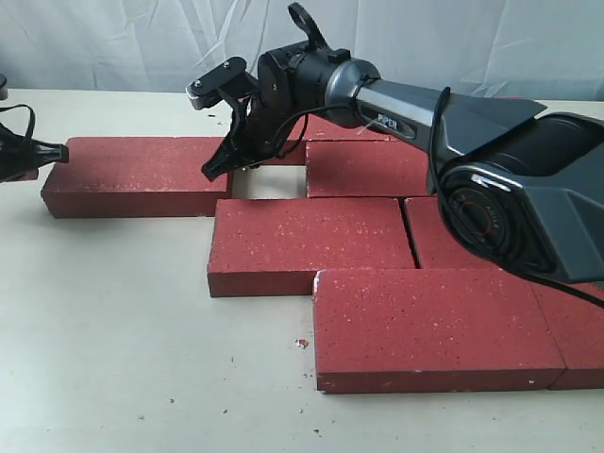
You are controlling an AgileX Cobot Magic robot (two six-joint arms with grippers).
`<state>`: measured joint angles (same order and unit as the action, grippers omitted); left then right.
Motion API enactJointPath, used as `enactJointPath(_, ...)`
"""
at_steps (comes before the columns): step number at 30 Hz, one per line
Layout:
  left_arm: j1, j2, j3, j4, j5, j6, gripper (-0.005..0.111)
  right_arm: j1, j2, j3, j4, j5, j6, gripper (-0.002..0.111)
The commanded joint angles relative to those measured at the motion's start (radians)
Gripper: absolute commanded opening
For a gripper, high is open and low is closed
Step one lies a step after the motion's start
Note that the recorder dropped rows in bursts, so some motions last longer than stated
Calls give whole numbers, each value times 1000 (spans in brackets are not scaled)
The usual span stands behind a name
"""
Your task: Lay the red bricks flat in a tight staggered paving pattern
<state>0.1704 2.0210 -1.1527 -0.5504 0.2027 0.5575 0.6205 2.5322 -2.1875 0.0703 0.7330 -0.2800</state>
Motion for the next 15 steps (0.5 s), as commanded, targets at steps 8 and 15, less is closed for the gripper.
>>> enactJointPath(8,-43,36,-25,-8,19,1,0,-2,8,-2,45,-44,-2,-1)
enactJointPath(15,-43,4,-25,2,45,1,0,-2,-14,-2,70,20,-2,-1)
